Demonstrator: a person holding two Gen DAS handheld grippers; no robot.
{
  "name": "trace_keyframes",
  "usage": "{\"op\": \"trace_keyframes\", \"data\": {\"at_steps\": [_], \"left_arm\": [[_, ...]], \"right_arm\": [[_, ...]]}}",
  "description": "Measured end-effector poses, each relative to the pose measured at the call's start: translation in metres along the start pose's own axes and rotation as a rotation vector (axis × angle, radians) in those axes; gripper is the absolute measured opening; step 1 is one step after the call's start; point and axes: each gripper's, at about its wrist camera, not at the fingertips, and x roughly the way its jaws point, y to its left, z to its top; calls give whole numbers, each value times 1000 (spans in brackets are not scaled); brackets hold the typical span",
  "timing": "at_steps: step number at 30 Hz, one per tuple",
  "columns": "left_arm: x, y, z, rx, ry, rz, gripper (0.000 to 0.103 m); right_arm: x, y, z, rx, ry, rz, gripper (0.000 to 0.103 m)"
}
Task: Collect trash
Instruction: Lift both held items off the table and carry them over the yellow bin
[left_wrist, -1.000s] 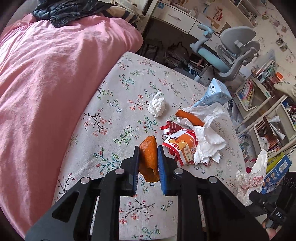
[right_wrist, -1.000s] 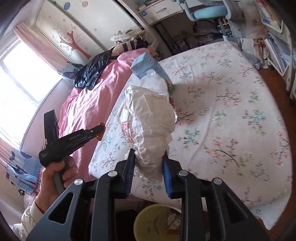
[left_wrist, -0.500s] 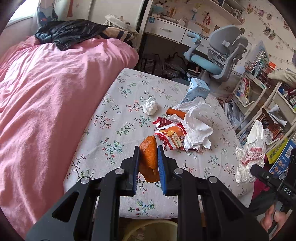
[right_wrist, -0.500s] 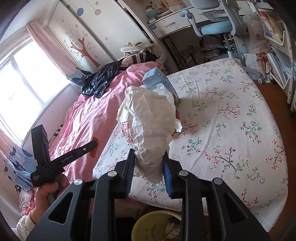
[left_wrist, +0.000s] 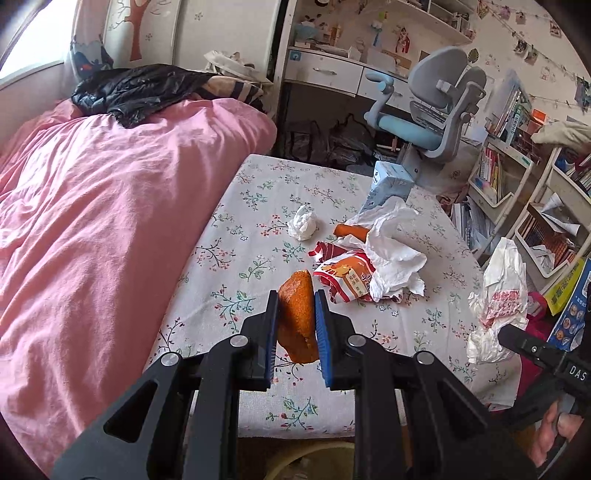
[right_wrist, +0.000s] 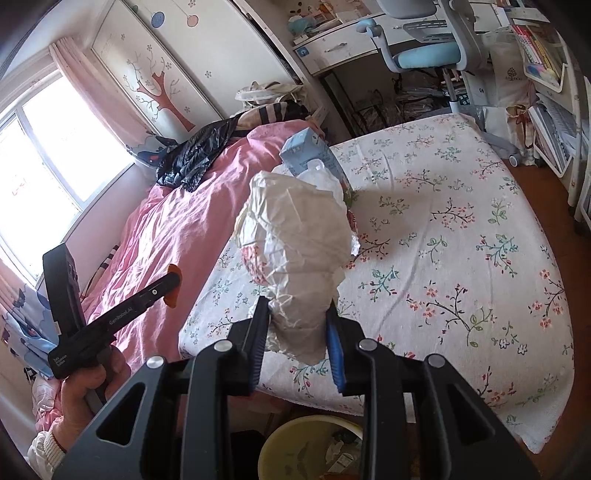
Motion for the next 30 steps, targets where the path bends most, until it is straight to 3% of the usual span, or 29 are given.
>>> {"op": "trace_keyframes", "data": {"at_steps": [30], "left_arm": [[1,-7,3,9,-6,2,18]], "right_arm": [[10,1,-1,-9,19,-38,32]]}}
